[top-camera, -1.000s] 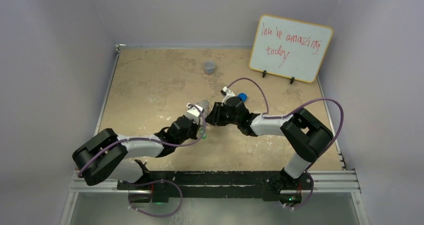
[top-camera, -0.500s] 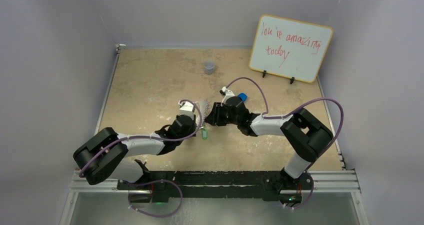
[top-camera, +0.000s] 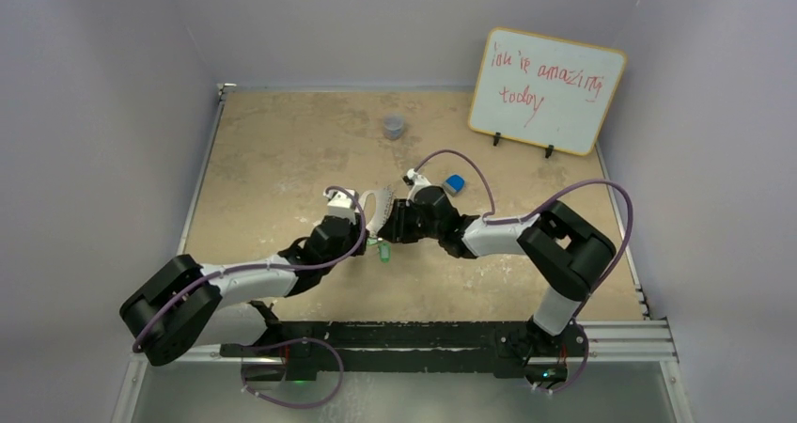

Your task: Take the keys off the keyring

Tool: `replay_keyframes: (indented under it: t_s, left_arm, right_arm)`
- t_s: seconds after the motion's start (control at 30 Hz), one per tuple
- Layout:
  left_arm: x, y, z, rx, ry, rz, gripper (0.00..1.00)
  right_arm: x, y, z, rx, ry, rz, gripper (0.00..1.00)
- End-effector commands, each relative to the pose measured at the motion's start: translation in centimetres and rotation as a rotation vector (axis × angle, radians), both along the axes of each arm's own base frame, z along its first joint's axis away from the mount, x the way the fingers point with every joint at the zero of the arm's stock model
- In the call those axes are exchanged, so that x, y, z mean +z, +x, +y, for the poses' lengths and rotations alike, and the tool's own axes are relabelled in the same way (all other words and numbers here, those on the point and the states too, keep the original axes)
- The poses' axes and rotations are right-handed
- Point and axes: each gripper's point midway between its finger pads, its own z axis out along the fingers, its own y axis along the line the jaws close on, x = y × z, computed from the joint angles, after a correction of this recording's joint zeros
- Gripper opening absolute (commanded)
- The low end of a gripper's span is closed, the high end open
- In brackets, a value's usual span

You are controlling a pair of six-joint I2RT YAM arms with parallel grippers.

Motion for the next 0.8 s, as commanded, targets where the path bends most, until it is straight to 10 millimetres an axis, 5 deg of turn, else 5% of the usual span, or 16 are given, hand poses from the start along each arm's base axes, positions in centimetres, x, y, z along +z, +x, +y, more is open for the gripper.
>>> replay_keyframes:
  t_s: [0.0, 0.77]
  left_arm:
    - [1.3, -0.3, -0.8, -0.061, -0.047, -0.050, 0.30]
    - [1.8, -1.1, -0.8, -0.103, -0.070, -0.075, 0.30]
  right_arm:
    - [0.4, 0.3, 1.0, -0.022, 0.013, 0.027, 0.35]
    - [-1.4, 0.5, 1.2, -0.074, -0.019, 0.100, 0.26]
